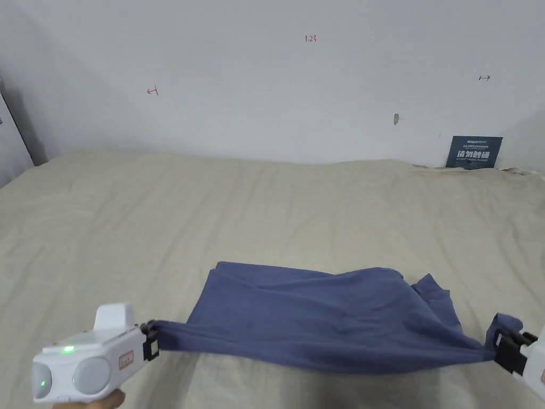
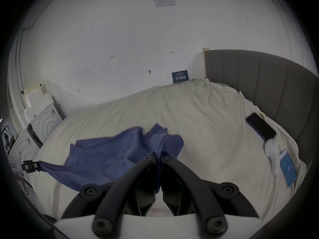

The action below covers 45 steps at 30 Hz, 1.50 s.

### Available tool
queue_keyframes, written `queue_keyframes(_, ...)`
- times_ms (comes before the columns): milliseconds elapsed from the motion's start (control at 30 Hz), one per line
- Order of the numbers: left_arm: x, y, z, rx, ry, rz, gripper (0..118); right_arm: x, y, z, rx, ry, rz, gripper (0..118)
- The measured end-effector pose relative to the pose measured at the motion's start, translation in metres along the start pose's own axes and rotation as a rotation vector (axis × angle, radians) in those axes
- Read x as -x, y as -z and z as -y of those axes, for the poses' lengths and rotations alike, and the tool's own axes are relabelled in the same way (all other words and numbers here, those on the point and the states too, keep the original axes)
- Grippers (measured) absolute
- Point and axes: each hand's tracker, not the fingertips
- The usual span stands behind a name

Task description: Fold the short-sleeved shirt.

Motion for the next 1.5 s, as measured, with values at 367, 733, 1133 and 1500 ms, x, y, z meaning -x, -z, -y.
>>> queue_keyframes(367,0.046,-0.036,0.112,0.143,-0.047,-0.073,0,-0.005,-0.060,0.111,0.156,0.015,0.034,2)
queue_keyframes(733,0.051,-0.056,0.157,0.214,0.025,-0.123,0,-0.009,-0.096,0.162,0.230,-0.017,0.092,2)
queue_keyframes(1133,0.032,-0.037,0.149,0.327,0.016,-0.191,30,-0.003,-0.068,0.167,0.410,0.017,0.163,7)
queue_keyframes(1500,0.010,-0.093,0.074,0.040,-0.022,-0.074,113,0.019,-0.114,0.080,0.151,-0.053,0.092,102)
